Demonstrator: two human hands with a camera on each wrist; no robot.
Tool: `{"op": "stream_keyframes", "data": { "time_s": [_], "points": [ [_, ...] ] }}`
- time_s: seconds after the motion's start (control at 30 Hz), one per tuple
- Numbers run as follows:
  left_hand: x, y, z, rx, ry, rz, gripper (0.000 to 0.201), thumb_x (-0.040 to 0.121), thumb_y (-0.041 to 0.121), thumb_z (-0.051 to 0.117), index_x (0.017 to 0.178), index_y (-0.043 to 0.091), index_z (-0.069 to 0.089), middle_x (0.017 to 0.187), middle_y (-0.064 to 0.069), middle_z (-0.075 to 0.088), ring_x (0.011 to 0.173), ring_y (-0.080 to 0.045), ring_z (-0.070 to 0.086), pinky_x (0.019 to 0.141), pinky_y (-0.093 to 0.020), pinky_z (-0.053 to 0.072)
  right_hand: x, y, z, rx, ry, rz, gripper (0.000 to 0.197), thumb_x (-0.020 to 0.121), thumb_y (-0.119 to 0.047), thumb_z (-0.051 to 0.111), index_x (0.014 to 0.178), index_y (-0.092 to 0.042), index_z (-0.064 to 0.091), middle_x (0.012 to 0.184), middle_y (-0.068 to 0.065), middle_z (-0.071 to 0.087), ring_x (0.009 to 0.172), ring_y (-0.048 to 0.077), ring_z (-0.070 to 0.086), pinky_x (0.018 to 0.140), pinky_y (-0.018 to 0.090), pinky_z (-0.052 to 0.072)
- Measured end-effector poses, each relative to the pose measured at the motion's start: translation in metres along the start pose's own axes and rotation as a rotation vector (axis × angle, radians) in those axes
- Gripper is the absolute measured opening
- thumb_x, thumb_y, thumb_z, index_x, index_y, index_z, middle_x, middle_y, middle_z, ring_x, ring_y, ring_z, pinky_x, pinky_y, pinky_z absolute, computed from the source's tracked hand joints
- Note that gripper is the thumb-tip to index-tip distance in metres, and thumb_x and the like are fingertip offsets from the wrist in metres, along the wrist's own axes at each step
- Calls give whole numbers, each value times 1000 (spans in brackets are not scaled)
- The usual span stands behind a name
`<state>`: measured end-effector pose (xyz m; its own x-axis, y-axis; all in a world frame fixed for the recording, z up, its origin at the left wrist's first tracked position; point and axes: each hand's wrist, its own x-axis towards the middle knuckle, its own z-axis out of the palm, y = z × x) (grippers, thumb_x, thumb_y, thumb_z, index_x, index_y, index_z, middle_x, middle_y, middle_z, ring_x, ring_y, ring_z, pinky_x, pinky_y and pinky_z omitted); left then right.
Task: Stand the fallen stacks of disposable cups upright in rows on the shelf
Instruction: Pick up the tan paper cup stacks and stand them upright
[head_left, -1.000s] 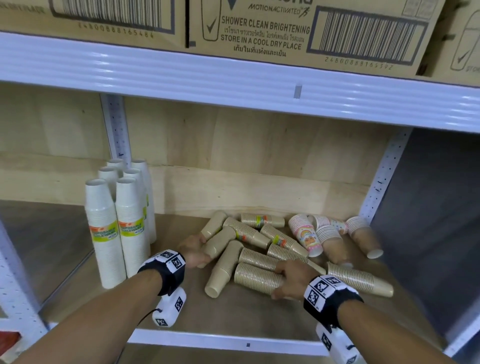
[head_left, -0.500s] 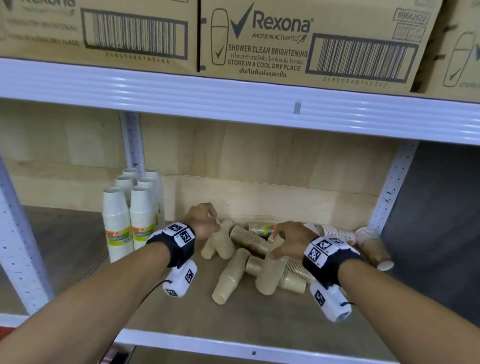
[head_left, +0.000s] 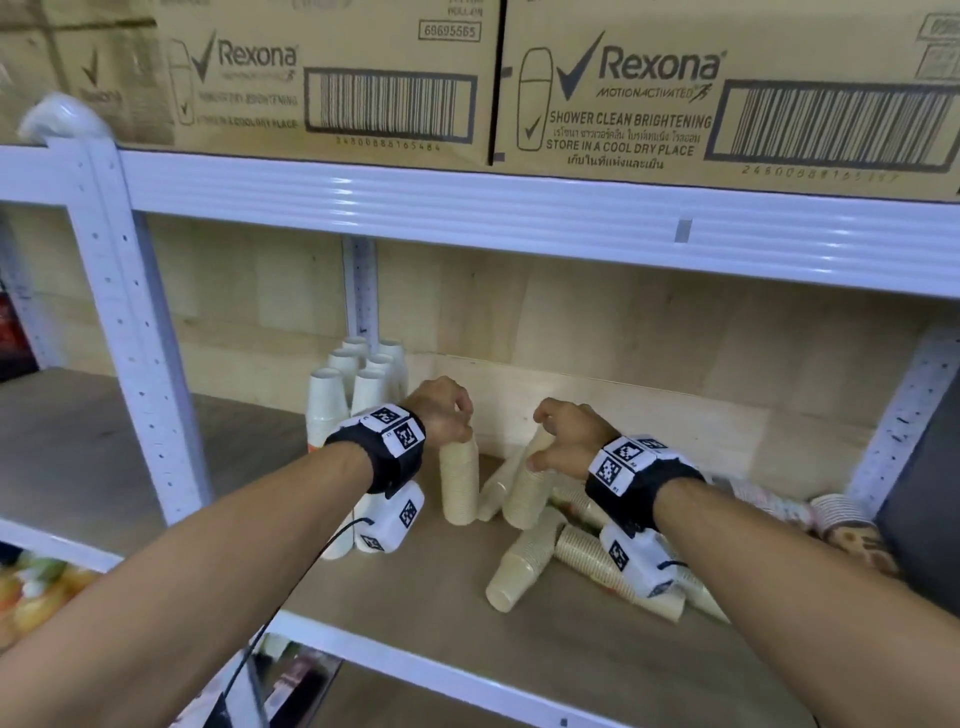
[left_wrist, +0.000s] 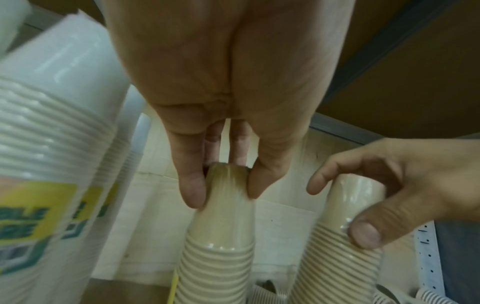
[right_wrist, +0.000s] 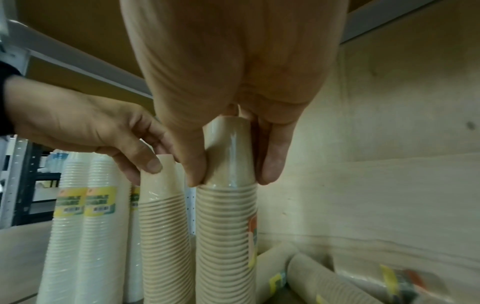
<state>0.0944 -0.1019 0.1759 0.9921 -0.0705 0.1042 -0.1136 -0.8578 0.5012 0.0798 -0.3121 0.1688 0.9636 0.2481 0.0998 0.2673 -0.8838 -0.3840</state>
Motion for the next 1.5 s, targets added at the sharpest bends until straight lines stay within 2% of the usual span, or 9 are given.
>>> {"op": "stream_keyframes", "data": {
  "time_s": [0.2, 0.37, 0.57, 0.7, 0.87, 1.07, 1.23, 1.33, 1.5],
  "points": [
    [-13, -18, 9, 72, -45, -34, 32, 79, 19, 75, 111, 20, 68, 116, 1, 60, 97, -17, 60, 75, -25, 50, 15, -27, 34, -23, -60, -39, 59, 67, -25, 82, 118, -17, 54, 125, 7, 59, 106, 25, 61, 89, 39, 54],
    [-20, -26, 19, 94, -102, -13, 36, 81, 12, 72, 117, 14, 67, 114, -1, 62, 97, -18, 60, 71, -24, 46, 21, -31, 59, -42, -93, -54, 59, 68, -26, 82, 119, -17, 55, 123, 4, 60, 105, 24, 61, 88, 36, 54],
    [-22, -31, 29, 131, -140, 15, 41, 83, 14, 70, 123, 16, 64, 122, -3, 63, 109, -20, 59, 85, -27, 50, 25, -33, 77, -34, -128, -52, 68, 72, -24, 81, 132, -14, 51, 132, 2, 60, 114, 22, 60, 88, 27, 50],
    [-20, -32, 27, 117, -159, 15, 44, 84, 18, 69, 127, 17, 61, 124, -2, 61, 112, -20, 58, 92, -32, 51, 25, -33, 77, -3, -127, -72, 61, 74, -22, 79, 129, -12, 52, 130, 1, 62, 115, 21, 59, 86, 27, 50],
    [-20, -34, 26, 76, -97, -5, 37, 85, 31, 68, 119, 17, 66, 118, -1, 63, 107, -20, 60, 87, -29, 50, 27, -33, 66, 41, -123, -98, 49, 74, -28, 76, 118, -16, 57, 116, 2, 67, 105, 20, 64, 84, 33, 56],
    [-19, -27, 26, 125, -114, 7, 34, 88, 28, 65, 118, 13, 68, 119, -4, 65, 106, -20, 61, 91, -34, 52, 30, -34, 64, -22, -128, -144, 35, 83, -16, 63, 118, -9, 63, 114, 10, 66, 102, 27, 63, 85, 35, 55],
    [-20, -27, 26, 108, -119, 12, 35, 87, 23, 66, 120, 15, 66, 122, -2, 64, 108, -19, 59, 85, -26, 48, 33, -33, 68, -69, -95, -93, 33, 83, -31, 65, 109, -10, 65, 109, 10, 67, 97, 27, 64, 80, 34, 55],
    [-20, -25, 27, 143, -107, 17, 43, 87, 28, 66, 127, 15, 61, 126, -3, 61, 112, -20, 58, 89, -29, 49, 33, -33, 67, -91, -85, -89, 41, 81, -37, 67, 112, -11, 64, 110, 7, 65, 98, 26, 63, 80, 34, 54],
    [-16, -24, 27, 162, -74, -15, 35, 84, 30, 69, 113, 12, 68, 114, -5, 65, 100, -20, 62, 83, -31, 53, 33, -34, 62, -81, -128, -127, 38, 80, -18, 65, 117, -9, 62, 112, 9, 66, 100, 26, 64, 82, 36, 56]
  ]
}}
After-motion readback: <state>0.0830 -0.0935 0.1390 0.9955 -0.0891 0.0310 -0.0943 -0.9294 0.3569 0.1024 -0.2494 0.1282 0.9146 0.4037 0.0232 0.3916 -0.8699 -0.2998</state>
